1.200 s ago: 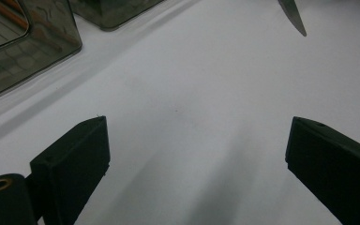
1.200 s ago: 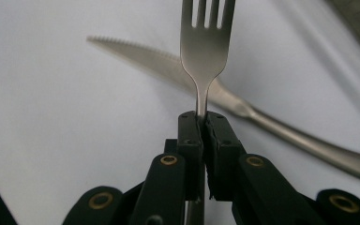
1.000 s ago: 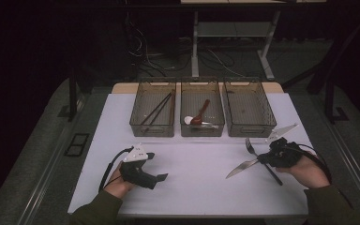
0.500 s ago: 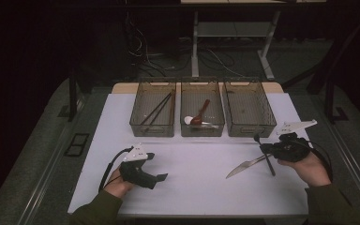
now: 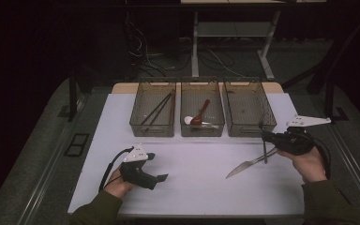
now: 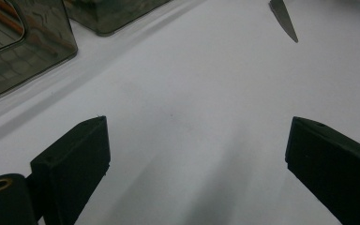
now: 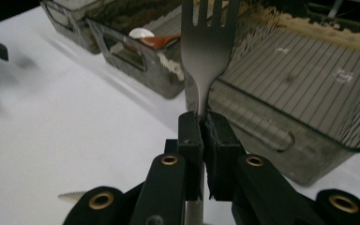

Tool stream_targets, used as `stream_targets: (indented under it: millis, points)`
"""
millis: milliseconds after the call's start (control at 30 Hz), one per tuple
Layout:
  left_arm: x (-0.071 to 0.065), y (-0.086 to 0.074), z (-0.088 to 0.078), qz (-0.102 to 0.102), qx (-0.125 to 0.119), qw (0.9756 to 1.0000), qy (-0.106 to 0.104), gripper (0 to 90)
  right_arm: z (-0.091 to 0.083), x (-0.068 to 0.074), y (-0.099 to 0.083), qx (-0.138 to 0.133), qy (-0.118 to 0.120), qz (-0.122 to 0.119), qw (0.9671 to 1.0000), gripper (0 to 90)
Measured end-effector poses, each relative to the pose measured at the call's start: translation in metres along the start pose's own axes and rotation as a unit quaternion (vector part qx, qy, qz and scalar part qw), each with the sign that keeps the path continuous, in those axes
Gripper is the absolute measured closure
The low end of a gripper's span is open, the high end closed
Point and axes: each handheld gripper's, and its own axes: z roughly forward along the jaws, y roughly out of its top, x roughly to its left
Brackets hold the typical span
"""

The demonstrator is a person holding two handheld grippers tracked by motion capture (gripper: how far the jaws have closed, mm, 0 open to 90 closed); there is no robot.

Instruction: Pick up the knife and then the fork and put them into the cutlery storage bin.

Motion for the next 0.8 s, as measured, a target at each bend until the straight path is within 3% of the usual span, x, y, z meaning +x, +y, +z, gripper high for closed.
stream_targets:
  millis: [800]
  points:
    - [-0.001,0.0,0.0,0.006,-0.001,1.0,-0.003,5.8,0.004,-0.013,0.04,-0.046,-0.024,-0.005,0.9987,84.8]
